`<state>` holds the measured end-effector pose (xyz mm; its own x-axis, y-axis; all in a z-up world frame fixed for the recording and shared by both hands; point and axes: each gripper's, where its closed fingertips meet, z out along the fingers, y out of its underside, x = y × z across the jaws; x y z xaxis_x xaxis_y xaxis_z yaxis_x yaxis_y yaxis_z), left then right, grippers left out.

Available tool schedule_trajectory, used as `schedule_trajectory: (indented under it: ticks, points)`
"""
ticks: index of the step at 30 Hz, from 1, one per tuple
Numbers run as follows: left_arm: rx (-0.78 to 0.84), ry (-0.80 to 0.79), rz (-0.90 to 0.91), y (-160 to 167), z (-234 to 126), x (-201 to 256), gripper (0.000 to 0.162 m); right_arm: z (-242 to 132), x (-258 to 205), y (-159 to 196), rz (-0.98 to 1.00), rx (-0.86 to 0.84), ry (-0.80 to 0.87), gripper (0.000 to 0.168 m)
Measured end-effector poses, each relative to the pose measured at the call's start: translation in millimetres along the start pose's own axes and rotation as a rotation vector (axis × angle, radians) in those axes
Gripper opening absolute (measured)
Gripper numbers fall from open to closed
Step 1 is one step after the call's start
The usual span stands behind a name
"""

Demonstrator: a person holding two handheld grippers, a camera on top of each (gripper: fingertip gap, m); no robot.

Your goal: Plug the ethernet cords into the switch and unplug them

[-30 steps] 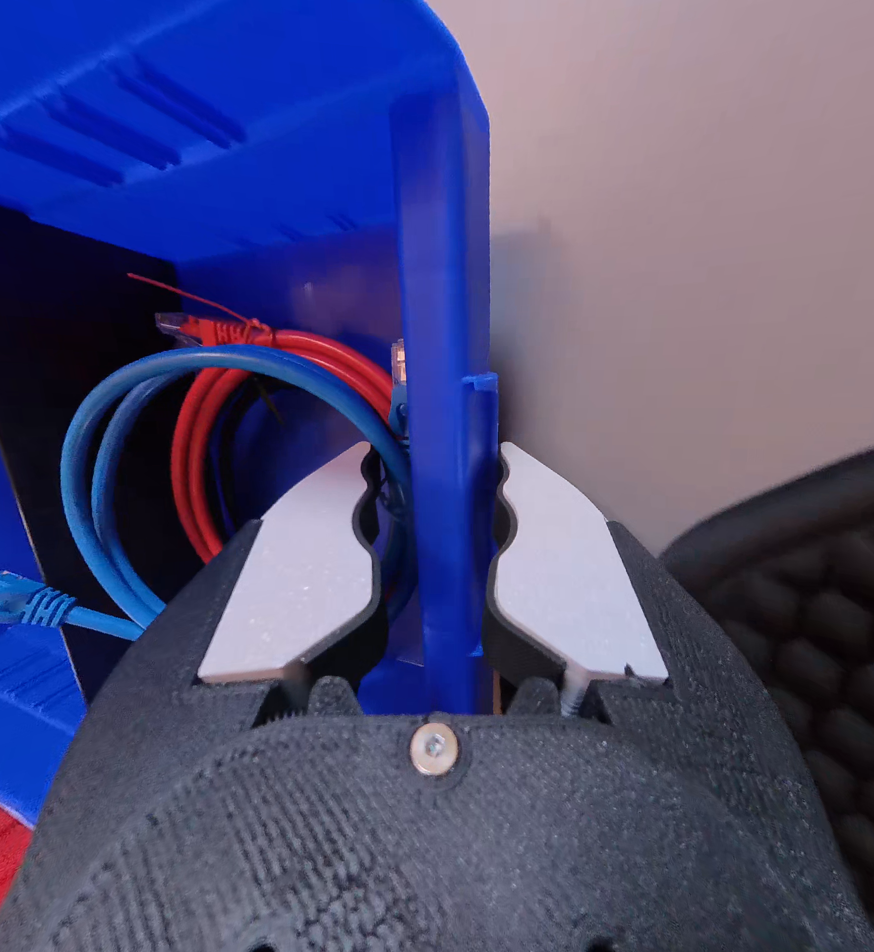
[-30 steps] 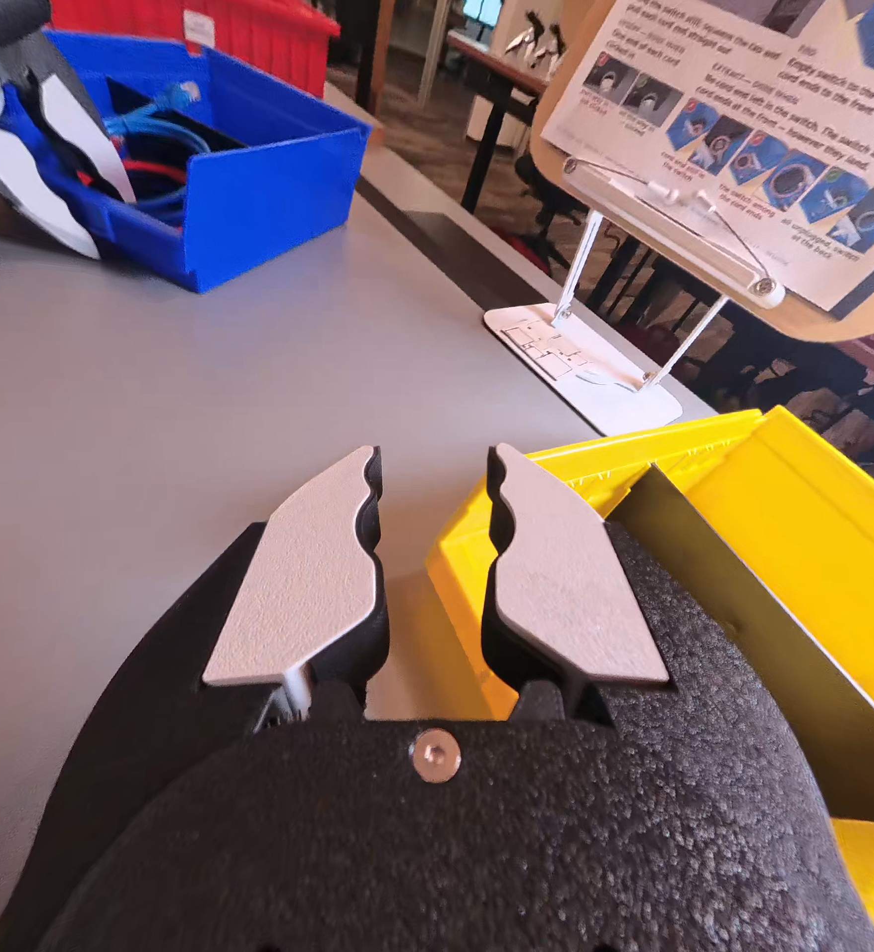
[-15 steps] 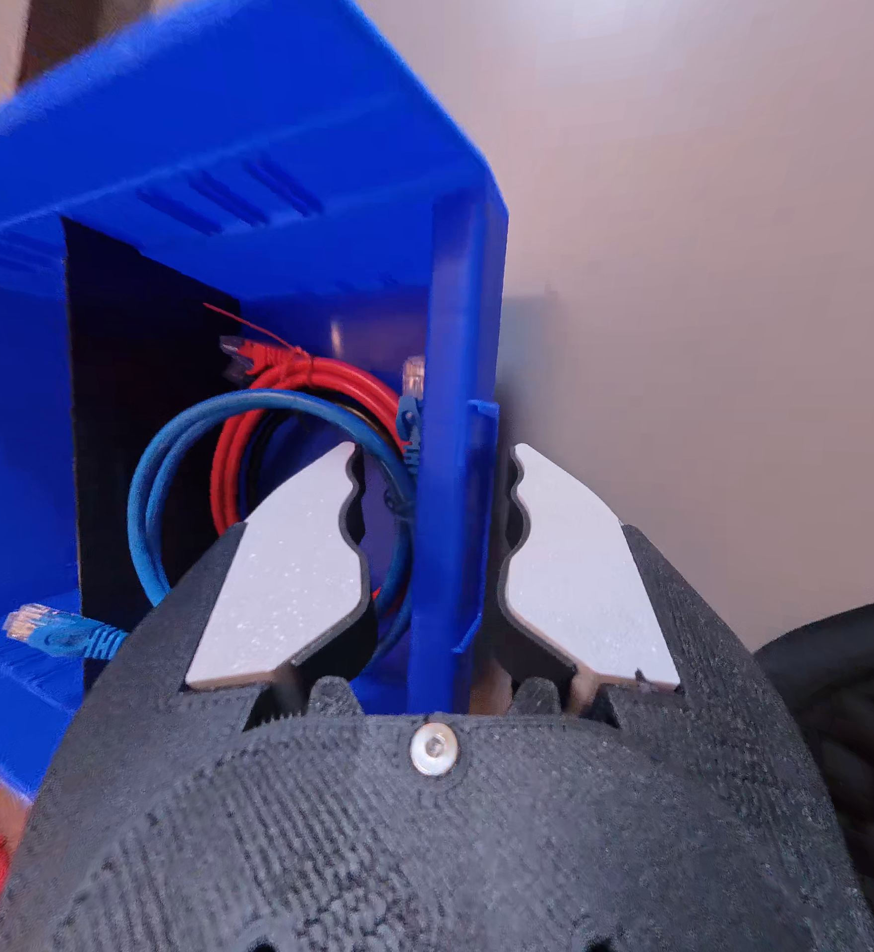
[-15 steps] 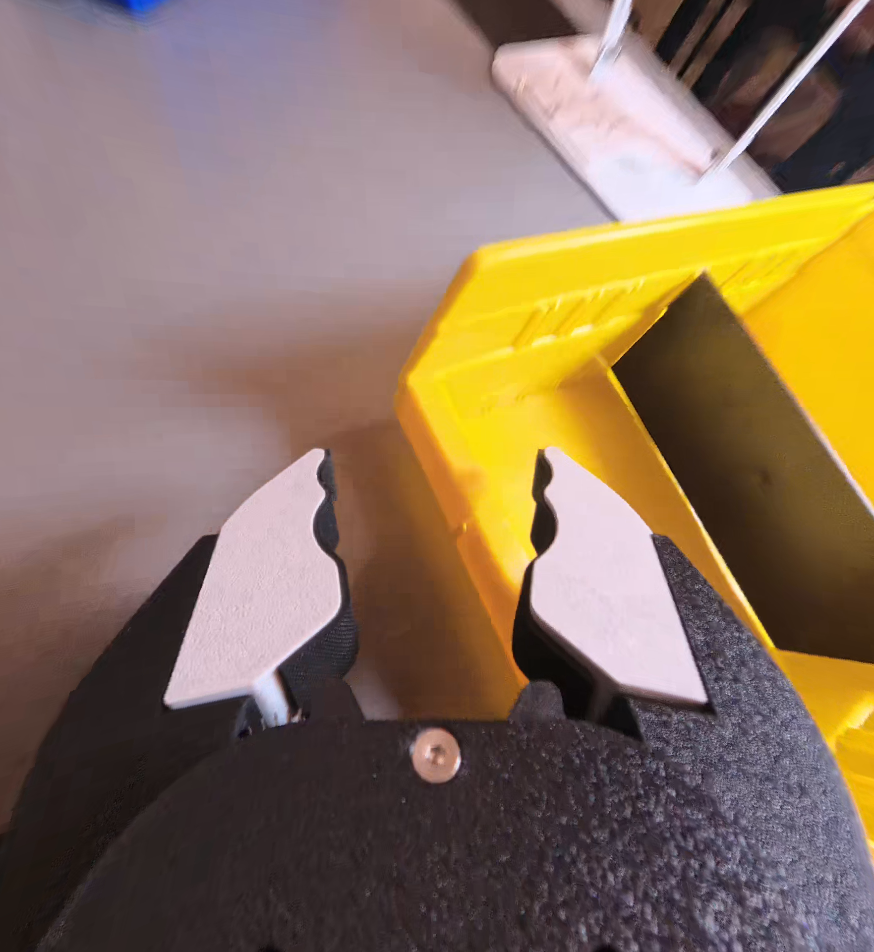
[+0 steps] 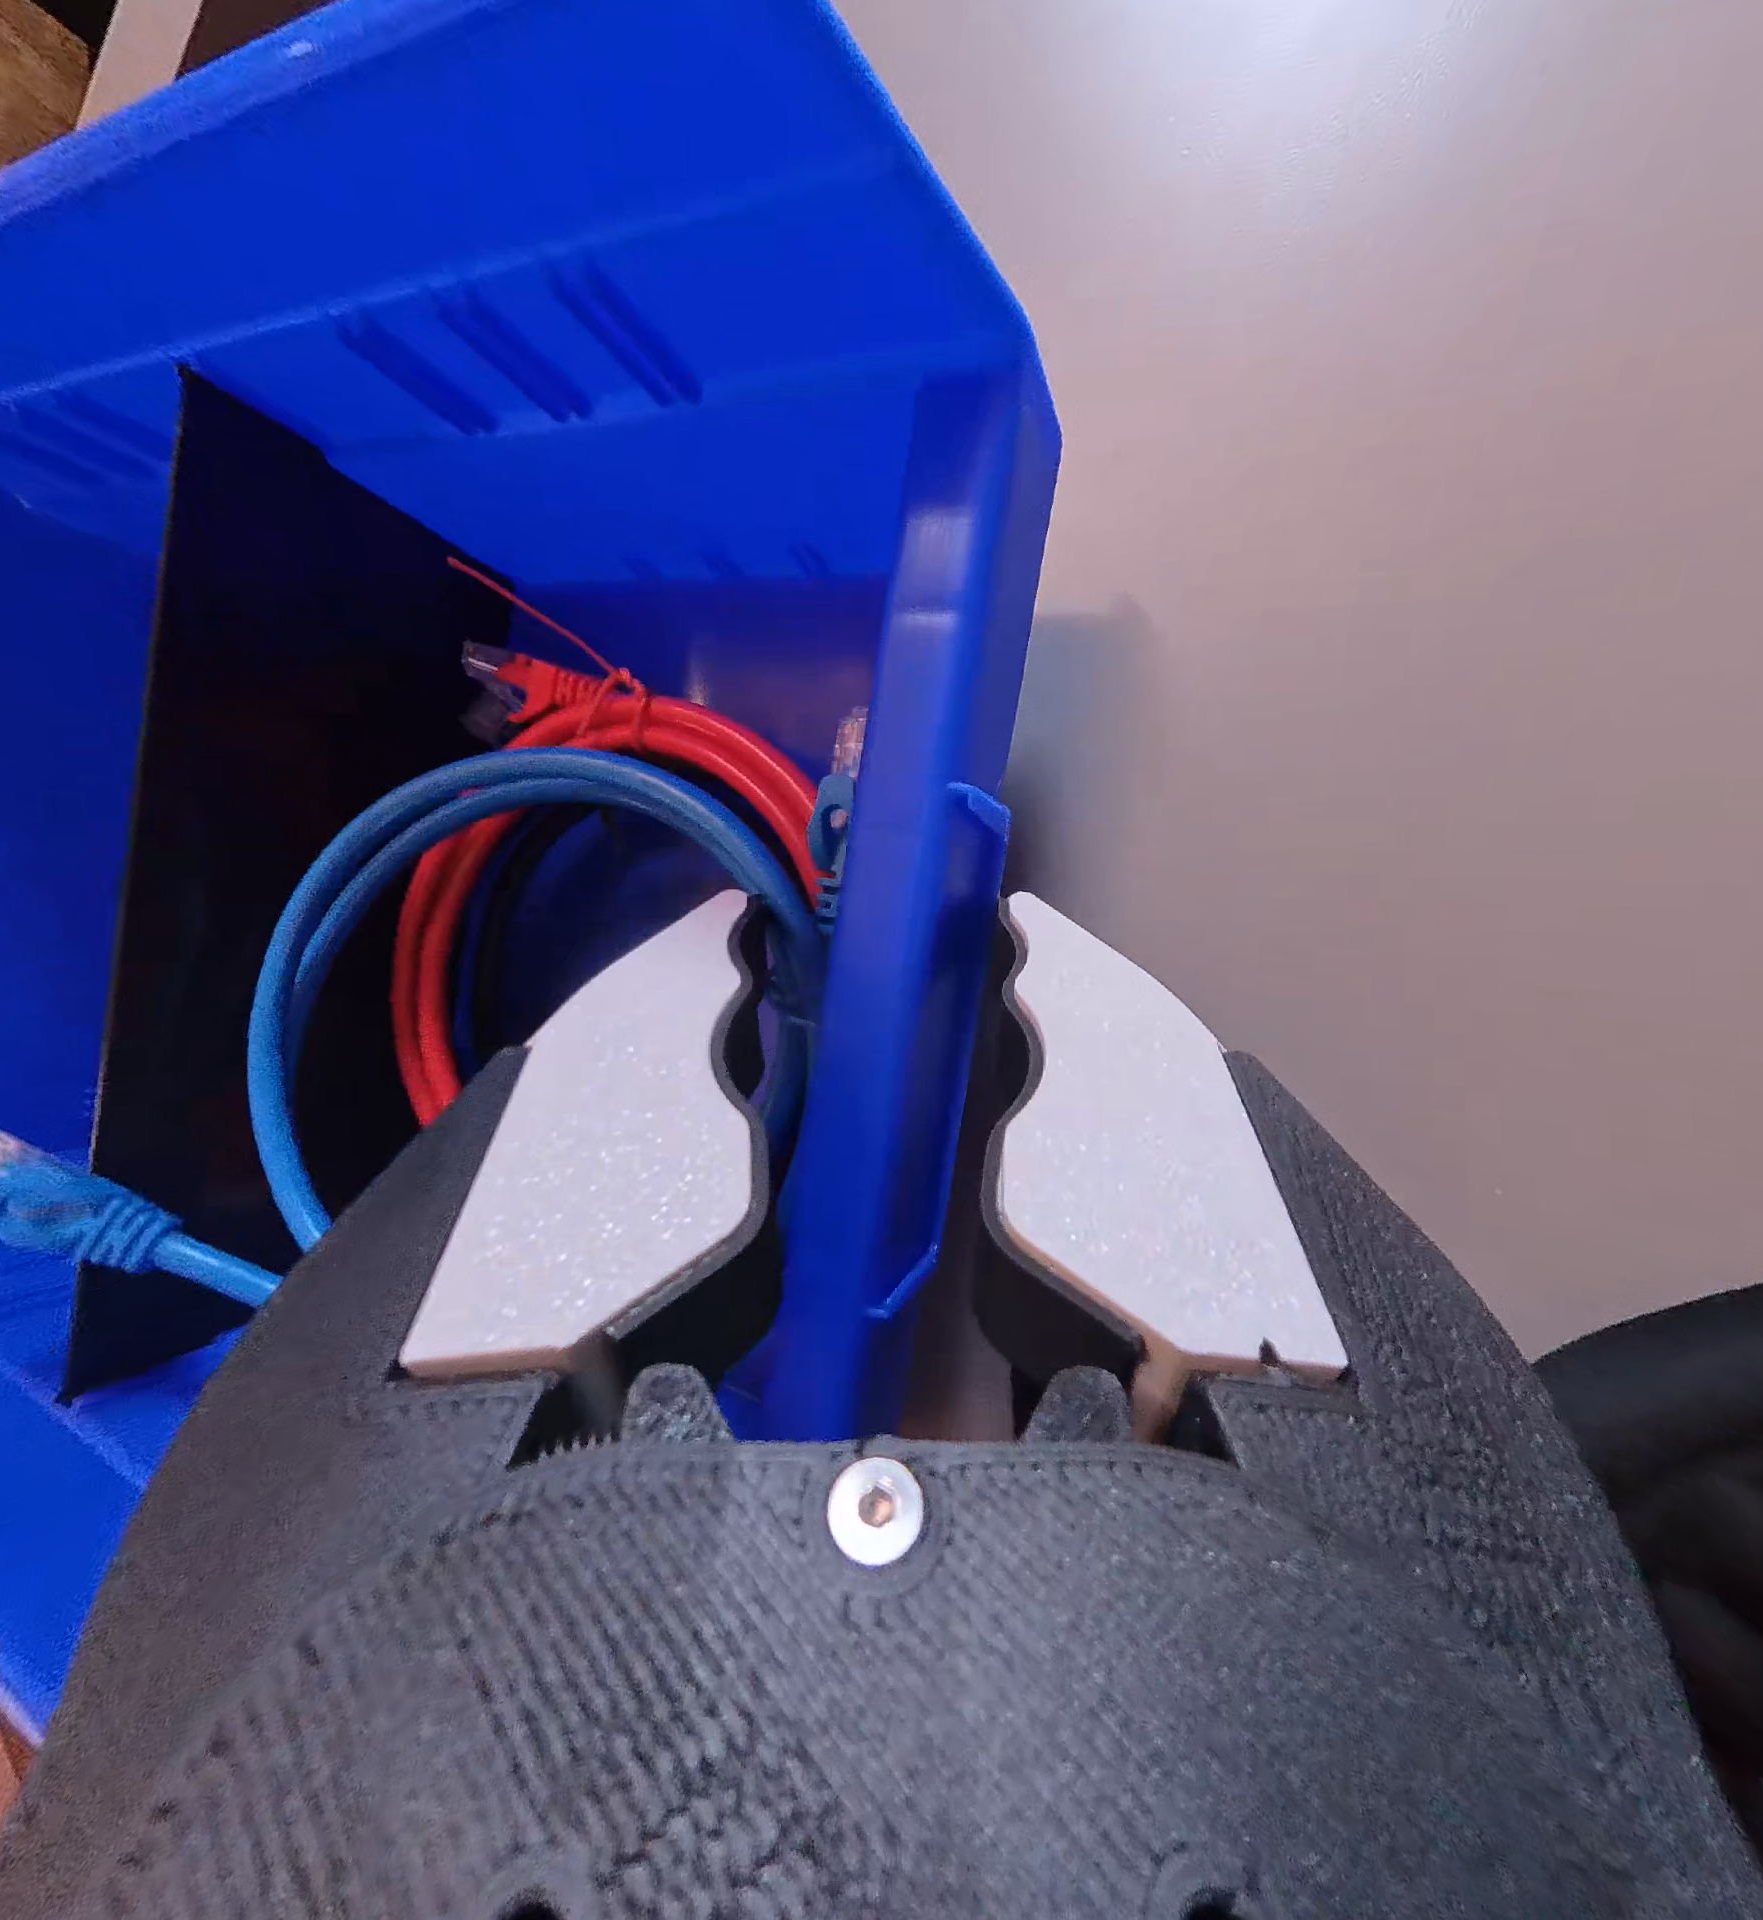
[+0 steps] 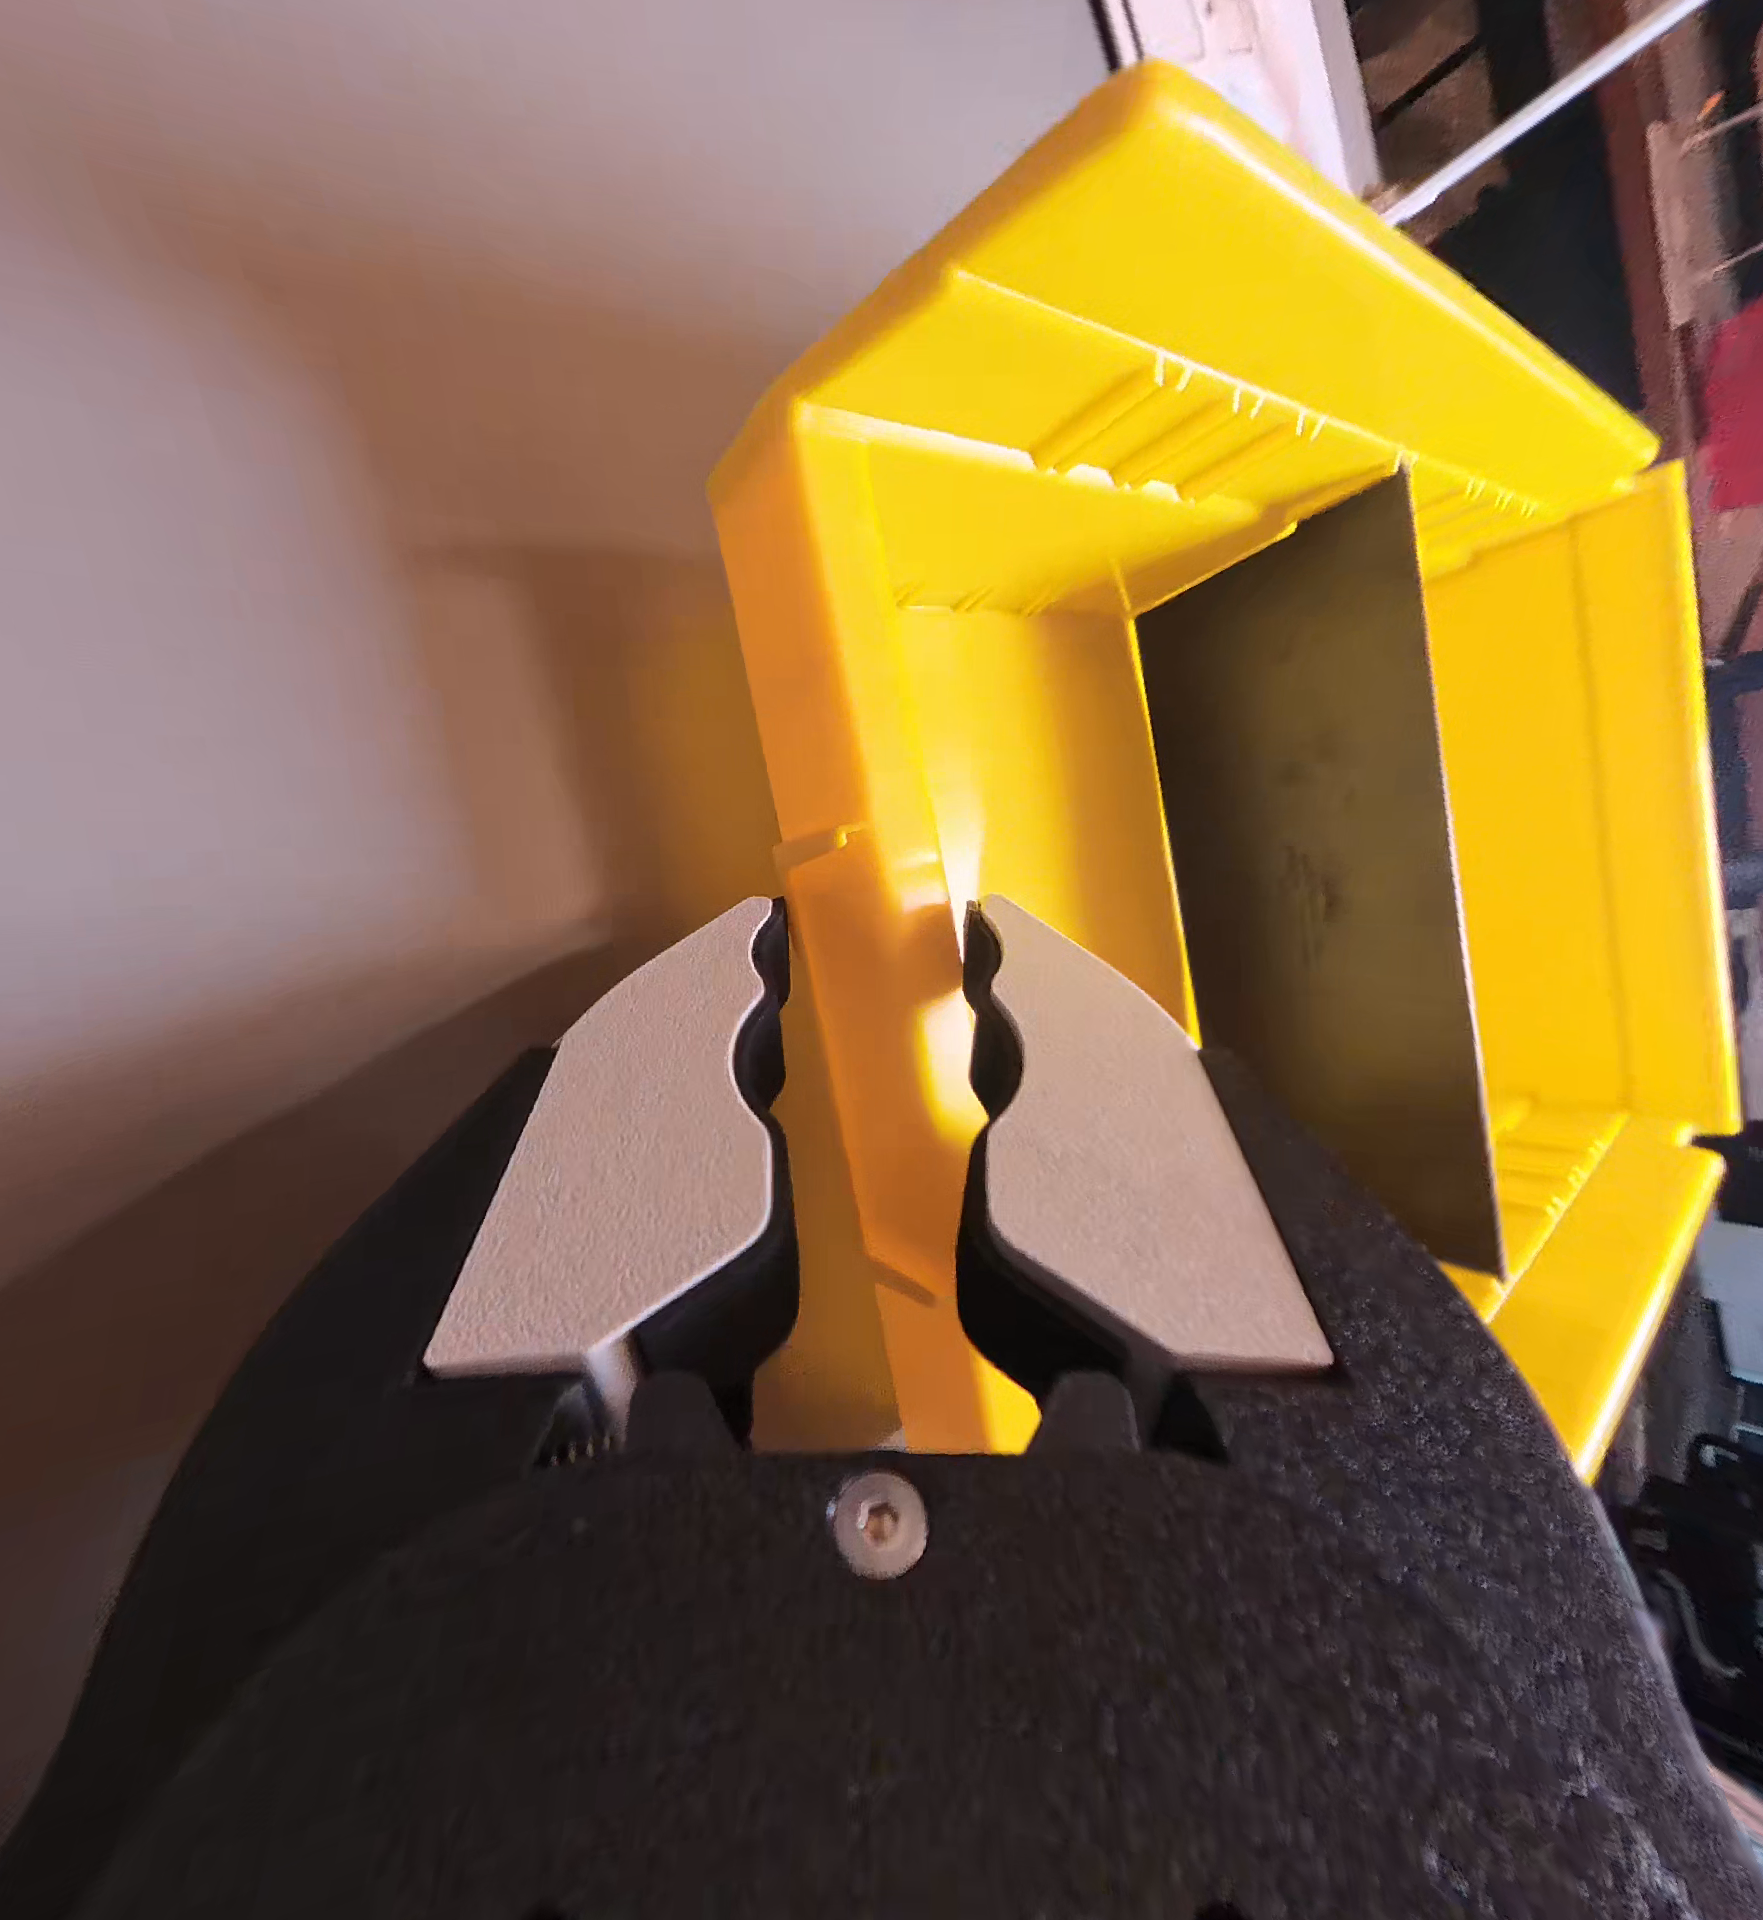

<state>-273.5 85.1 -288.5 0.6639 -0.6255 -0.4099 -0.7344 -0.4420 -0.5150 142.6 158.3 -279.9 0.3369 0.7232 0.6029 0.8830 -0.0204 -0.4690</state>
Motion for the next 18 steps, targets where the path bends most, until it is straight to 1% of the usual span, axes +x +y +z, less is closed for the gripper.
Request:
schedule_trajectory:
  ticks: [5,9,18]
  points:
    - [-0.021,-0.014,0.001,1,-1,0,0.041,11,4,-16,-0.067,0.059,0.093,0.032]
    - [-0.009,-0.017,-0.020,1,-1,0,0.040,20,11,-21,-0.092,0.070,0.148,0.032]
    - [-0.007,-0.062,-0.037,4,1,-7,0.039,30,20,-25,-0.117,0.094,0.183,0.031]
